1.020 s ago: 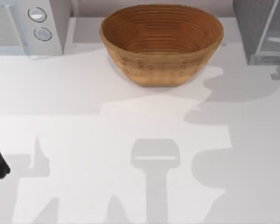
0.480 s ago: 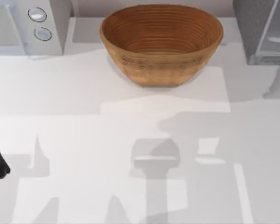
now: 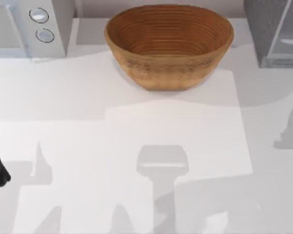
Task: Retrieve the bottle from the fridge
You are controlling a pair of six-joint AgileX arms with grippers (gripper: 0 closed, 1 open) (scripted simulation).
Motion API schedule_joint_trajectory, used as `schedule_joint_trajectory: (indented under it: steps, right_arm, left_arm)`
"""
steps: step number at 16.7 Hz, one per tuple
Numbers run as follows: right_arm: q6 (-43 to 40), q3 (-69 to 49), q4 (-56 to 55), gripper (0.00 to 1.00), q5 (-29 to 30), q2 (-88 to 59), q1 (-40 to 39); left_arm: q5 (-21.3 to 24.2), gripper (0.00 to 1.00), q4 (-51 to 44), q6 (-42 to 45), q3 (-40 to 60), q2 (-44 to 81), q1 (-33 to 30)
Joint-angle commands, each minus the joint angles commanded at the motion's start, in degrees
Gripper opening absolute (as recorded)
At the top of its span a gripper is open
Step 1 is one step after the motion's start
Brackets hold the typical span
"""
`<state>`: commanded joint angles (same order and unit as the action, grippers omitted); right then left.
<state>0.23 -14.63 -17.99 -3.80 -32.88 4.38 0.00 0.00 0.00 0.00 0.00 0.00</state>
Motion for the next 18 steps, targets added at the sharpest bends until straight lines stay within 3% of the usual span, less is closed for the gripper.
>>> schedule_joint_trajectory:
  steps: [8, 18]
  right_arm:
    - [-0.2, 13.3, 16.4, 0.00, 3.5, 30.4, -4.0]
    - [-0.2, 13.6, 16.5, 0.00, 4.8, 31.2, -5.5]
  left_arm:
    - [0.0, 1.00, 0.0, 0.0, 0.0, 0.0, 0.0]
    - [0.0, 1.00, 0.0, 0.0, 0.0, 0.0, 0.0]
